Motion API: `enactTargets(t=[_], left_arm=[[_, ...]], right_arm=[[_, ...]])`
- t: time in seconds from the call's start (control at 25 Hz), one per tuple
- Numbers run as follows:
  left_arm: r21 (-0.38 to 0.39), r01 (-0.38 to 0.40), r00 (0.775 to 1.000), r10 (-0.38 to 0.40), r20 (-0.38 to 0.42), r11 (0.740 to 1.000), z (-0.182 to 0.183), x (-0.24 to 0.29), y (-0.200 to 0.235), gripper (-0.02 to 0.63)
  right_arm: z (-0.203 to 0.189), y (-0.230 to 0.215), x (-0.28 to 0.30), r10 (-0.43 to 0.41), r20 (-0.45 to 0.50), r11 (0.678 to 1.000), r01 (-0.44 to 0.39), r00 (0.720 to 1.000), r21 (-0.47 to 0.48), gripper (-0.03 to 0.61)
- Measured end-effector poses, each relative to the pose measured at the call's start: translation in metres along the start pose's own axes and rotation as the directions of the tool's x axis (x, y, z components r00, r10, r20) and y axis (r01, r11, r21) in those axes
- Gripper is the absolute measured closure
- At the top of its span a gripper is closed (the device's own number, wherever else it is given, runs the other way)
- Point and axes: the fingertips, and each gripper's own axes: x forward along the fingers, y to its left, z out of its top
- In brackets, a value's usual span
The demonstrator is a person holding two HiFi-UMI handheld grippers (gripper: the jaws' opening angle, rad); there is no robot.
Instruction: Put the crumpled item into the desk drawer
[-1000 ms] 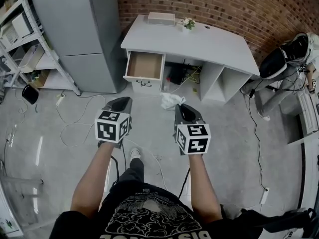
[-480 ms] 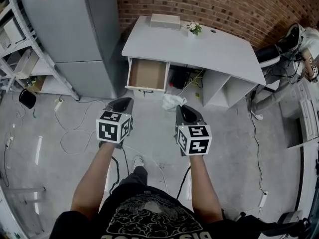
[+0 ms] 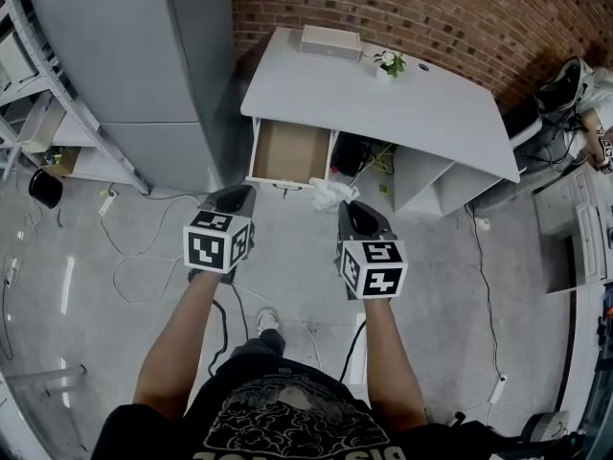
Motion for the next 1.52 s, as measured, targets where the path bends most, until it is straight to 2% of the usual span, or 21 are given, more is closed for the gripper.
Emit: enactTargets(t=[0.44,0.76,1.2,1.52], left_arm=[[-0.032,0.029,1.000,-0.029,-0.003,0.999,0.013,0.043,0.046,0.614],[-0.050,0.033,0.999,-0.033,-0.004,0.998,0.015,0.055,0.072,0.614],[-0.077,0.007,1.000,-0.009,-0.021,0.997,-0.001,0.053,0.093,0.614],[-0.099,-0.017,0.999,0.013,-0.039,0.995,-0.017,0.069,0.106,0.614]], right_arm=[[0.018,0.002,0.061,-0.014,-0.037,1.000,0.013,0.999,-0.016,0.561],[0.023,0.012,0.091,-0.010,-0.055,1.000,0.009,0.998,-0.027,0.561],[0.017,0.029,0.119,0.031,-0.077,0.999,-0.033,0.997,-0.029,0.561],[0.002,0.026,0.151,0.067,-0.110,0.997,-0.071,0.992,-0.039,0.561]])
